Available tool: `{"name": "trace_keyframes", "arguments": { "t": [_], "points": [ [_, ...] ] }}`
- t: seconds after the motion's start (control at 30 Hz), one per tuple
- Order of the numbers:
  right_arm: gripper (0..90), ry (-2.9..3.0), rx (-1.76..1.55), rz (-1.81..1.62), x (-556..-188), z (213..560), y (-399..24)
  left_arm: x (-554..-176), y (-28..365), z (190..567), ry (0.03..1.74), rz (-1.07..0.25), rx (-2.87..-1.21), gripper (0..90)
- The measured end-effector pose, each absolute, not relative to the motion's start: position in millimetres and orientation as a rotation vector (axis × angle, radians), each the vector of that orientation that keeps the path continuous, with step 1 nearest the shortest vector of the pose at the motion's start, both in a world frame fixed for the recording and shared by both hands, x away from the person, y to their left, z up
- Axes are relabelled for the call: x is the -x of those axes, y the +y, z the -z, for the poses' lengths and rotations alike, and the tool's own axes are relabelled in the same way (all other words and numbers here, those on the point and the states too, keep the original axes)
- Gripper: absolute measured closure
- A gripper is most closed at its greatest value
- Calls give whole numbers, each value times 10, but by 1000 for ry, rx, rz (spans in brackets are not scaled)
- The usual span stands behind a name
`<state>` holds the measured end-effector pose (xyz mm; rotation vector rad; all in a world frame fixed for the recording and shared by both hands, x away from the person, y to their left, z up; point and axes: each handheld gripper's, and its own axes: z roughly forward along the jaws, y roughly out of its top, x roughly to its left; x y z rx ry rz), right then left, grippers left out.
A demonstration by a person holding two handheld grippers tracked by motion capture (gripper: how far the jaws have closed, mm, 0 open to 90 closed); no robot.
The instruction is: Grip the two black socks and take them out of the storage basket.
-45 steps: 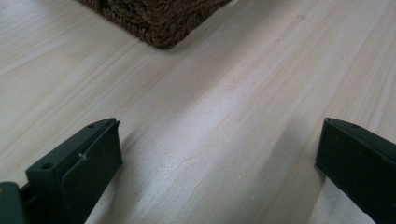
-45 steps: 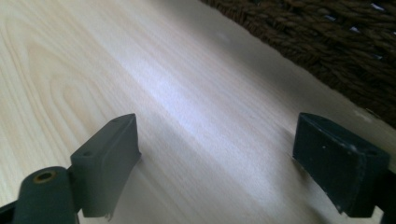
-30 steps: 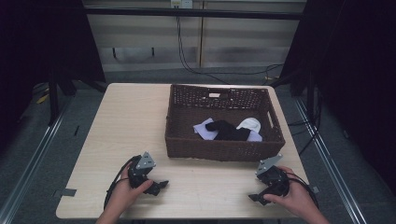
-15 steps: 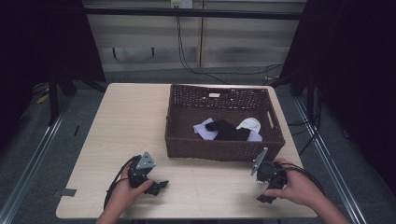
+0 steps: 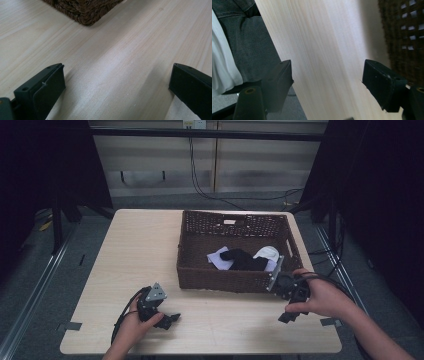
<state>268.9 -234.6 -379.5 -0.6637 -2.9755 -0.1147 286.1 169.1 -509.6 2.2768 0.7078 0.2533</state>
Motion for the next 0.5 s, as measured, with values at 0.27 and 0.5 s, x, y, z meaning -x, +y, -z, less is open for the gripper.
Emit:
{"name": "trace_keyframes", "arguments": {
  "t": [0.27,0.5],
  "points": [
    [246,-2985,633,113,-2963,3401,-2188,-2861,1691,5096,709,-255,-2274,0],
    [258,-2994,674,108,-3350,3225,-2031,-2861,1691,5094,711,-253,-2276,0]
  ]
}}
